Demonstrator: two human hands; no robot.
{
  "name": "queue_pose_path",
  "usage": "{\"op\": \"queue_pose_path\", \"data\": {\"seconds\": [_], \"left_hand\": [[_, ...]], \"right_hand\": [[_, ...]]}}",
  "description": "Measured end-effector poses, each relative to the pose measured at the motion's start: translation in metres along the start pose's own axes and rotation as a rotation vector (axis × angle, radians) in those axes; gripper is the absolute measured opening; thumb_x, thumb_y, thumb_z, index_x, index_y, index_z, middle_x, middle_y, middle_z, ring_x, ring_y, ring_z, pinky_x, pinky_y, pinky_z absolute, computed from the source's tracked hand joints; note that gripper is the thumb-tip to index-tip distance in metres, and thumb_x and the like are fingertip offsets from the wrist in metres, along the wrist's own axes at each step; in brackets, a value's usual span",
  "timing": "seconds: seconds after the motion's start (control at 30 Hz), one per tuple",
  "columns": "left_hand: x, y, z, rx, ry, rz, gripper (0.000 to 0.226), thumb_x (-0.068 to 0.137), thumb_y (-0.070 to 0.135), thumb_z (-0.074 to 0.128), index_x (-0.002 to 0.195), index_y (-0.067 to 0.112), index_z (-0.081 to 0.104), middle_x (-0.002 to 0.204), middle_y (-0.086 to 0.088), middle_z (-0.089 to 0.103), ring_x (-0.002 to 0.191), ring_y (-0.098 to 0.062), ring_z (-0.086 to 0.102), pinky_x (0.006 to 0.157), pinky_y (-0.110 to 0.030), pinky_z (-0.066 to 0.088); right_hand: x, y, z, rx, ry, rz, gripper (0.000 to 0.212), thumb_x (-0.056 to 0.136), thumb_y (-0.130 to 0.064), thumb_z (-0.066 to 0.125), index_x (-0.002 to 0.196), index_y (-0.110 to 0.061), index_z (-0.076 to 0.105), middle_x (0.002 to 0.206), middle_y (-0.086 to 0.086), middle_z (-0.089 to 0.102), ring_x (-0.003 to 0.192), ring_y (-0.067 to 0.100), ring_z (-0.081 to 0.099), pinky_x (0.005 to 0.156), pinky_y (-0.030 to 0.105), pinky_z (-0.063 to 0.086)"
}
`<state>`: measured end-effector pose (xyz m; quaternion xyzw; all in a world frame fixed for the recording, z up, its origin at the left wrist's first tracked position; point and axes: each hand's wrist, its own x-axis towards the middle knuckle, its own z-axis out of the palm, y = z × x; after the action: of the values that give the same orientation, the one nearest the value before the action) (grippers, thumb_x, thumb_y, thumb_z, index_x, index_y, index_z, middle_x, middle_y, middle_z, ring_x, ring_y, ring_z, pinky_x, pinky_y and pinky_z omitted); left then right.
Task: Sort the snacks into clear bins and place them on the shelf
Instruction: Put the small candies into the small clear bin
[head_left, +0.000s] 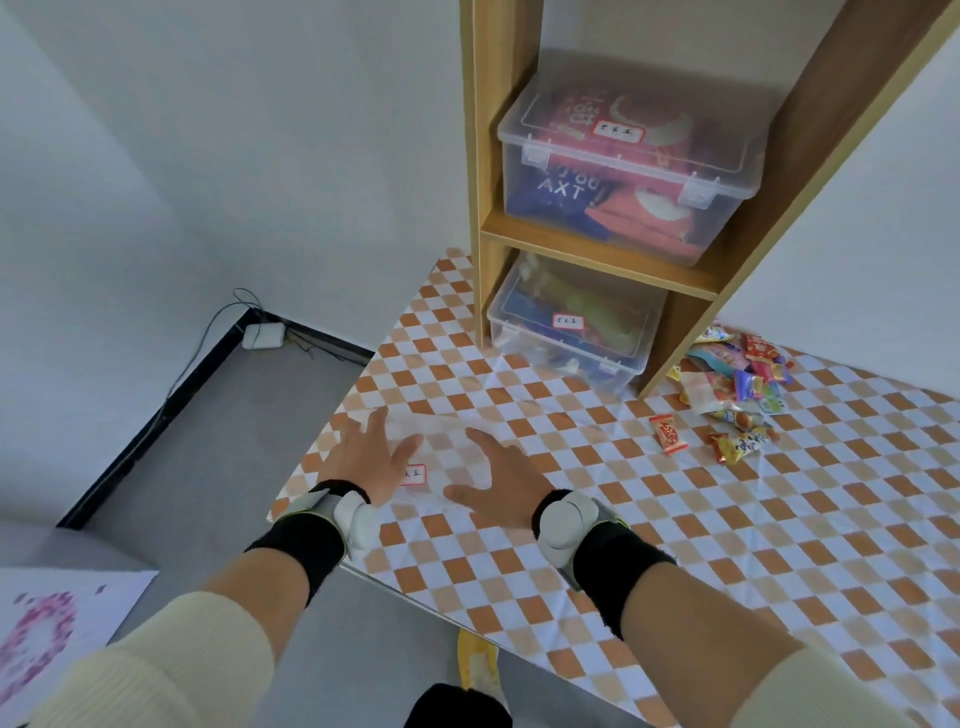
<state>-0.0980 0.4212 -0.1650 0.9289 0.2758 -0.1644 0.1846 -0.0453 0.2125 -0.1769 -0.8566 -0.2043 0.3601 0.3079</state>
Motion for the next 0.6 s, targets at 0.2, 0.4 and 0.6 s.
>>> {"op": "queue_pose_path", "data": {"seconds": [0.2, 0.4, 0.6], "left_hand": [[-0.023, 0.054, 0.012, -0.043, -0.016, 0.079, 0.08, 0.092, 0.07, 0.038, 0.155, 0.028, 0.017, 0.16, -0.014, 0.018, 0.127, -0.039, 0.052, 0.094, -0.046, 0.052], [-0.062, 0.14, 0.043, -0.02, -0.076, 0.2, 0.082, 0.091, 0.07, 0.039, 0.156, 0.027, 0.014, 0.157, -0.015, 0.018, 0.121, -0.038, 0.056, 0.087, -0.041, 0.054], [-0.109, 0.227, 0.09, -0.042, -0.212, 0.375, 0.097, 0.081, 0.077, 0.051, 0.156, 0.03, 0.009, 0.158, -0.016, 0.011, 0.119, -0.036, 0.056, 0.087, -0.036, 0.051]], "right_hand": [[-0.042, 0.036, -0.029, -0.017, 0.069, 0.067, 0.1, 0.08, -0.061, 0.072, 0.156, -0.04, 0.011, 0.148, 0.013, 0.035, 0.13, 0.033, 0.044, 0.099, 0.041, 0.043], [-0.103, 0.104, -0.067, -0.018, 0.158, 0.157, 0.117, 0.067, -0.054, 0.085, 0.154, -0.043, 0.007, 0.141, 0.014, 0.031, 0.12, 0.035, 0.05, 0.091, 0.042, 0.05], [-0.175, 0.189, -0.104, -0.035, 0.261, 0.251, 0.121, 0.066, -0.045, 0.089, 0.15, -0.05, 0.003, 0.14, 0.017, 0.03, 0.105, 0.033, 0.054, 0.078, 0.035, 0.05]]}}
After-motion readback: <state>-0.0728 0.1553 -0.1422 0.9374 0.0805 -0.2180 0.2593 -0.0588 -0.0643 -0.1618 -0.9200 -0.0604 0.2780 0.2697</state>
